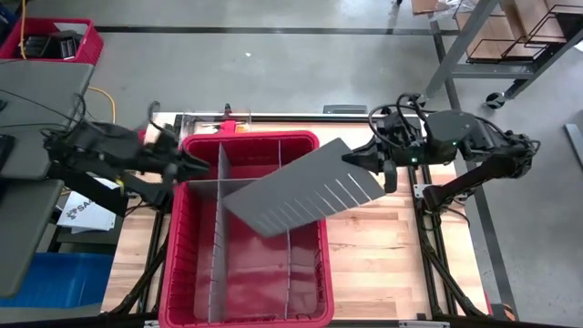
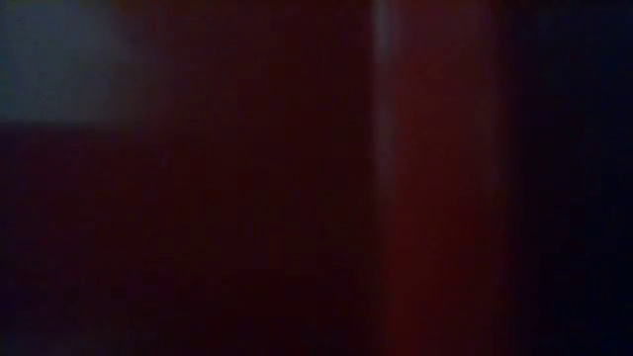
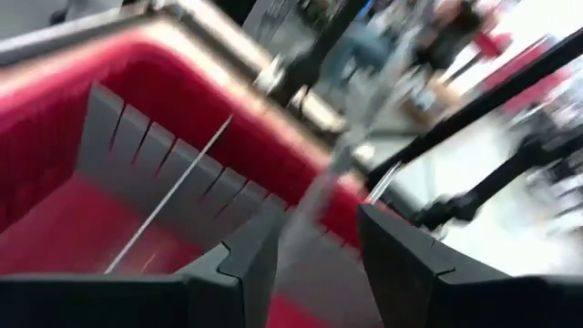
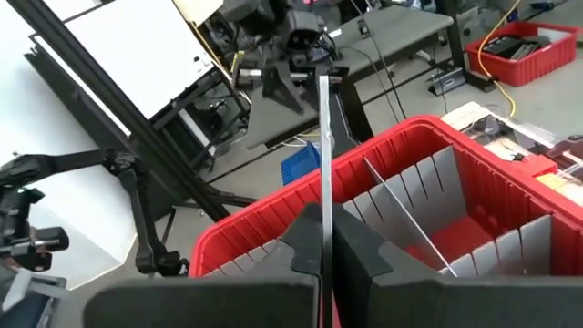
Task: Sort blocks
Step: Assemble the bin divider into the red bin
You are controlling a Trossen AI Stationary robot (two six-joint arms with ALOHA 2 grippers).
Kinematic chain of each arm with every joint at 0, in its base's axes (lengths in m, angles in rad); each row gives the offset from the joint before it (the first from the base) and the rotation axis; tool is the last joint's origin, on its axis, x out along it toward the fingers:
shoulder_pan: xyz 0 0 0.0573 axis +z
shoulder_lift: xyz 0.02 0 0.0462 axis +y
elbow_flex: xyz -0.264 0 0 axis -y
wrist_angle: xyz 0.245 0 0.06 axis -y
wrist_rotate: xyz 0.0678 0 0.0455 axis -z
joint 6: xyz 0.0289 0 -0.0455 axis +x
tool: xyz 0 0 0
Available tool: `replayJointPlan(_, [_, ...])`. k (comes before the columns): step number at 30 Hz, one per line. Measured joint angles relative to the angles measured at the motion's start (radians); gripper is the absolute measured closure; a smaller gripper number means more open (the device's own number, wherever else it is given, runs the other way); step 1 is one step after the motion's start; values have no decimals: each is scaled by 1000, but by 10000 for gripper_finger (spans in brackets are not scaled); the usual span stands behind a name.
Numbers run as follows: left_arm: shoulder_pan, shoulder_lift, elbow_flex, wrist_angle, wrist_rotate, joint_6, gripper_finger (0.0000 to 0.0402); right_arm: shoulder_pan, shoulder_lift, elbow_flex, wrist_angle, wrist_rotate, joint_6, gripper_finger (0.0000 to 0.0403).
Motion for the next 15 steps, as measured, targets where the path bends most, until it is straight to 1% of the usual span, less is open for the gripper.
replayJointPlan(3, [-6, 50, -1, -45, 13, -11, 261, 0, 1, 0, -16, -10, 10, 403])
replayJointPlan(6, [-38, 100, -1, -65, 18, -15, 264, 0, 0, 0, -48, -14, 29, 403])
replayJointPlan(10, [-116, 172, -1, -66, 51, -47, 265, 9, 0, 0, -72, -12, 32, 403])
replayJointPlan(15, [-248, 235, -1, -84, 49, -165, 265, 10, -1, 1, -72, -13, 28, 403])
